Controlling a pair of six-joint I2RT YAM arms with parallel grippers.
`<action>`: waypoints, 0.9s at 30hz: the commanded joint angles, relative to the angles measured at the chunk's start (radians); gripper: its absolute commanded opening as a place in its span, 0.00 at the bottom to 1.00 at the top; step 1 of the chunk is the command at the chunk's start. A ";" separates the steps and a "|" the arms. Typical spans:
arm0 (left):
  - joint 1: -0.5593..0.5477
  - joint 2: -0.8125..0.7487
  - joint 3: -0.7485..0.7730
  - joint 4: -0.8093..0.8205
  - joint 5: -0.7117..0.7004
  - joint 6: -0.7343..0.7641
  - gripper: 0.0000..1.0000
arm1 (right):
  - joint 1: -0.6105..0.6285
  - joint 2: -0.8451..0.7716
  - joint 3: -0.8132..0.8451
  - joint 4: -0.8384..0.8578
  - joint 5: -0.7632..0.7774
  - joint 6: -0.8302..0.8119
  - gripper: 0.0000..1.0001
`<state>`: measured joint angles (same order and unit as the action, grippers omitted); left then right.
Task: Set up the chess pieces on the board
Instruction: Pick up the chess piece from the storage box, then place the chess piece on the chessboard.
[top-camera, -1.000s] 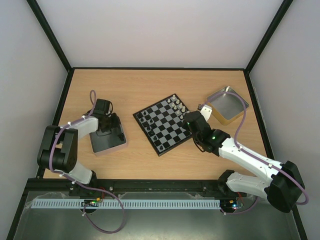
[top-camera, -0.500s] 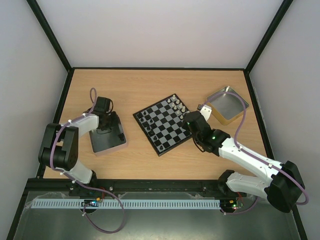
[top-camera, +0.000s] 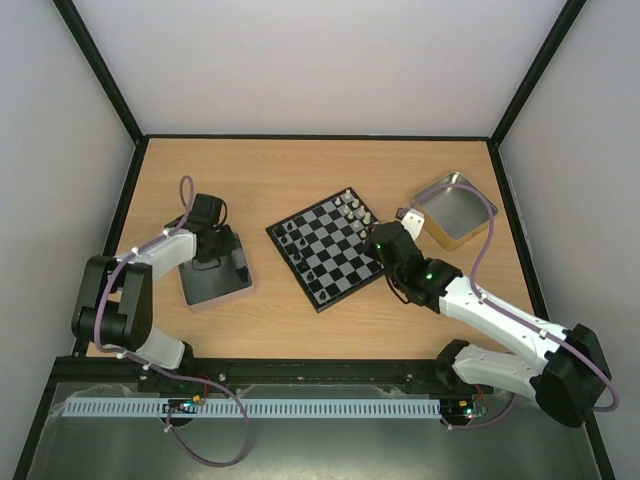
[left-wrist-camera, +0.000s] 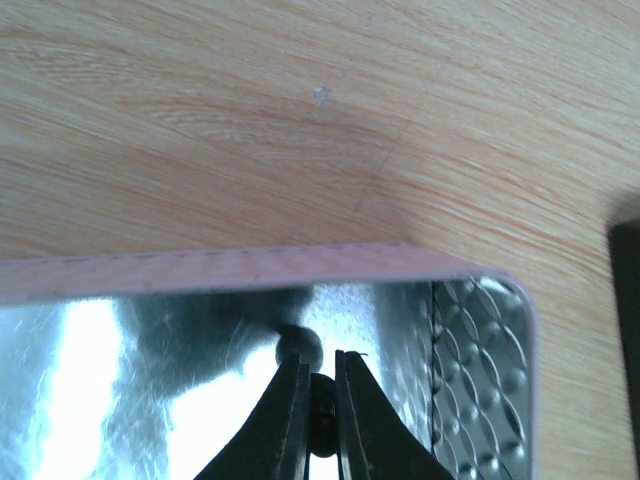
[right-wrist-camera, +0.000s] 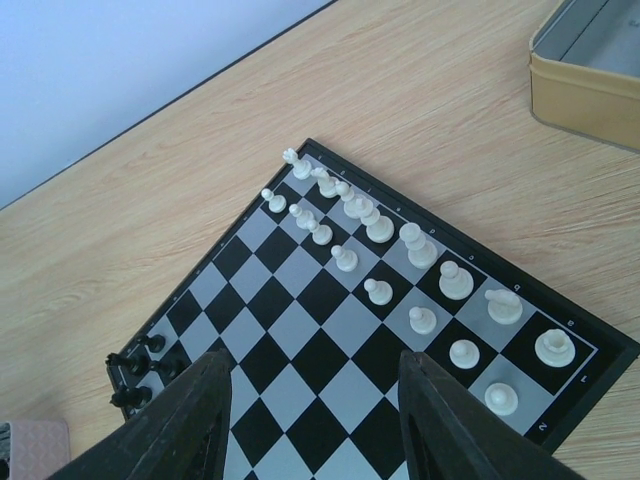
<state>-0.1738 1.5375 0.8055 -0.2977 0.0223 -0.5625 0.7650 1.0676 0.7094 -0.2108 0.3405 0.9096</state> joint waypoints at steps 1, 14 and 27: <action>-0.031 -0.064 0.040 -0.096 -0.049 0.024 0.06 | -0.004 -0.021 -0.008 0.021 0.037 0.009 0.45; -0.458 -0.123 0.260 -0.209 -0.053 -0.057 0.08 | -0.004 -0.088 -0.028 -0.015 0.164 0.051 0.45; -0.668 0.213 0.497 -0.252 -0.124 -0.020 0.08 | -0.004 -0.184 -0.072 -0.066 0.234 0.101 0.45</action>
<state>-0.8318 1.6802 1.2385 -0.4927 -0.0574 -0.6083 0.7650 0.9039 0.6563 -0.2447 0.5106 0.9787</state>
